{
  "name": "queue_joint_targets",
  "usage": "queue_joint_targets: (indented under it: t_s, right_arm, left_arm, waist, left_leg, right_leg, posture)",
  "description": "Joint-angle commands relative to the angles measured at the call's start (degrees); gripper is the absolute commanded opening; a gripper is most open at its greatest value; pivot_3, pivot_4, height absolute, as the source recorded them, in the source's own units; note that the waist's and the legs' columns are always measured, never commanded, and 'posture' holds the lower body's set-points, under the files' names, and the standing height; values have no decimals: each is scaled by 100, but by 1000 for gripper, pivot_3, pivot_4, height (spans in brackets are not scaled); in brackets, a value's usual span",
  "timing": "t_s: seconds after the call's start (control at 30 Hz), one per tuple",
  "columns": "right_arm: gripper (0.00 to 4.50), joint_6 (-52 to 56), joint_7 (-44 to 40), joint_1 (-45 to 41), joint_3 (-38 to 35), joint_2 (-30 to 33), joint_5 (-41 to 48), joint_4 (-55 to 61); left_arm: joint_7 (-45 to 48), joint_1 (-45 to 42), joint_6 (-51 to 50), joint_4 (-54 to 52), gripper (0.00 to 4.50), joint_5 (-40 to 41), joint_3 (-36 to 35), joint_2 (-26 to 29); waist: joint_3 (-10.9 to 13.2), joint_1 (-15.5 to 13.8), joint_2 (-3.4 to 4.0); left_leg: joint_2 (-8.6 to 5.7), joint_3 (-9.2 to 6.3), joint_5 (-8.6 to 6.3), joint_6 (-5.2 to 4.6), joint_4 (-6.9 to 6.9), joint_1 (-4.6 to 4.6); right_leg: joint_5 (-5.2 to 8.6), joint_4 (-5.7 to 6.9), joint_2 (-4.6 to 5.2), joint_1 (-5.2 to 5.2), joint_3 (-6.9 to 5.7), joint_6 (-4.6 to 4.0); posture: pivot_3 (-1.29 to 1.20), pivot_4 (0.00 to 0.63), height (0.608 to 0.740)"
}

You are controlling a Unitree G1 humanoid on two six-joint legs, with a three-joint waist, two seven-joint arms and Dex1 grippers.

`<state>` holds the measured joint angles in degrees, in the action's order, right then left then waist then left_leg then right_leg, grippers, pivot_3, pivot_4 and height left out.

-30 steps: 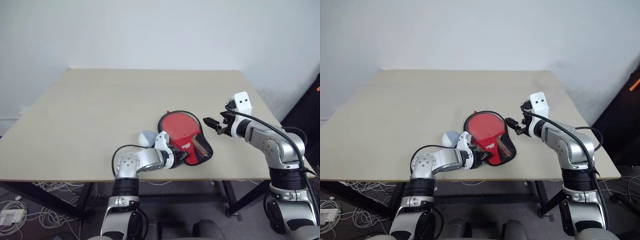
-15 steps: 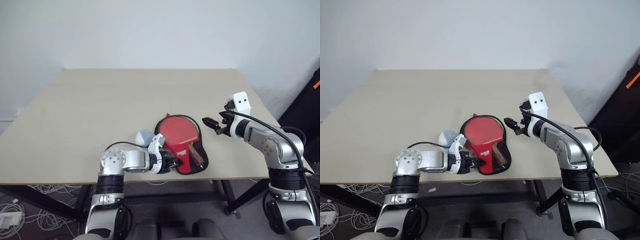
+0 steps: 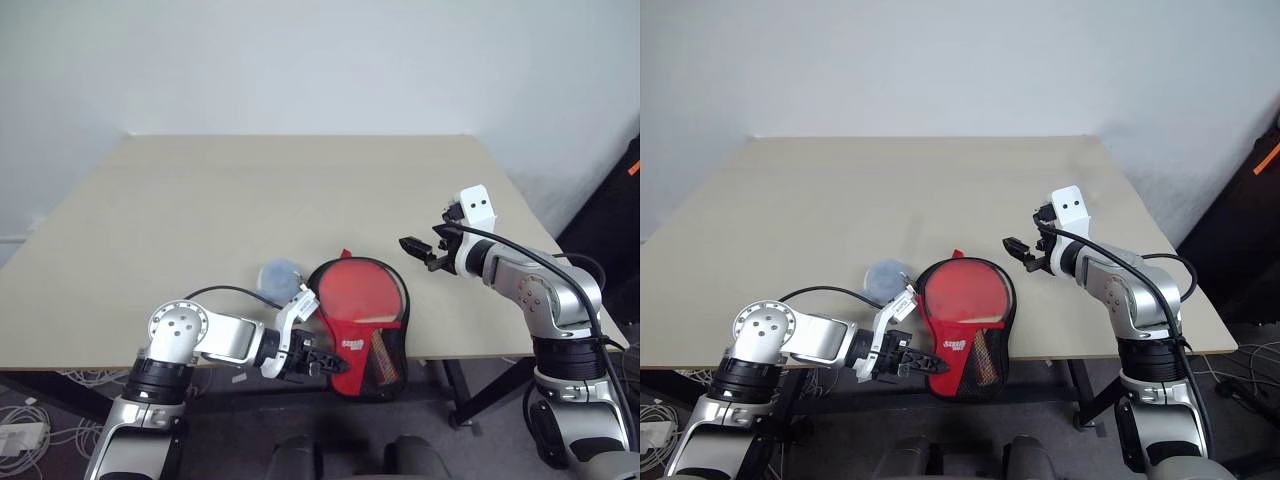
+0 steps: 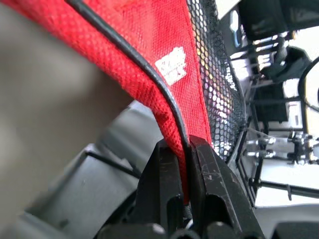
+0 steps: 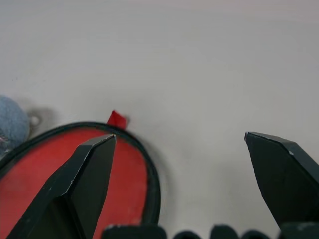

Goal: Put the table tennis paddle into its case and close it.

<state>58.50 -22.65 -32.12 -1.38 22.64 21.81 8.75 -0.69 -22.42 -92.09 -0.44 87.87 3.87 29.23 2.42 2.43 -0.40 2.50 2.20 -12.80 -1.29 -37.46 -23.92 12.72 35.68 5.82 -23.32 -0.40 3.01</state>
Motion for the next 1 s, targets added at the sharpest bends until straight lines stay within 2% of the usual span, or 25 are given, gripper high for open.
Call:
queue_joint_targets:
  t_s: [0.03, 0.37, 0.57, 0.67, 0.8, 1.0]
  right_arm:
    - [4500, -115, 2, -134, -61, -7, 15, 154]
    - [4500, -125, 18, -142, -53, -32, -7, 137]
    - [4500, -142, 25, -153, -50, -42, -16, 117]
    - [4500, -157, 21, -164, -45, -42, -22, 91]
    - [4500, -172, 8, -180, -33, -34, -28, 52]
    - [4500, -197, -22, -216, -19, -11, -28, -8]
  left_arm:
    - [29, -38, -8, -173, 54, 295, 29, 22]
    - [-390, 31, 361, -255, 54, 623, 266, -135]
    - [-521, 51, 526, -295, 54, 813, 367, -8]
    - [-479, -66, 615, -279, 760, 889, 322, 122]
    - [-459, -303, 759, -212, 2066, 1219, 264, 390]
    - [-304, -543, 926, -416, 4122, 1658, 195, 1174]
  waist:
    - [0, 3, 0]
    - [0, 3, 0]
    - [0, 2, 0]
    - [0, 3, 0]
    - [1, 3, -1]
    - [4, 8, 0]
  left_leg:
    - [0, 0, 0, 0, 0, -1]
    - [0, 1, 12, -19, 2, -1]
    - [0, 2, 12, -19, 2, -2]
    - [0, 2, 12, -19, 2, -1]
    - [0, 1, 12, -17, 2, -2]
    - [1, 5, 13, -14, 9, -2]
  right_leg:
    - [0, 0, 0, 0, 0, 0]
    - [0, -1, 0, -1, 0, 0]
    - [-1, -1, 0, -1, 1, -1]
    - [0, 0, 0, -2, 1, -1]
    - [0, 0, 0, -3, 1, 0]
    - [0, 0, 0, -9, 3, -1]
  posture:
    - [0, 0, 740]
    - [0, 0, 740]
    - [0, 0, 740]
    - [0, 0, 740]
    - [0, 0, 740]
    - [0, 0, 740]
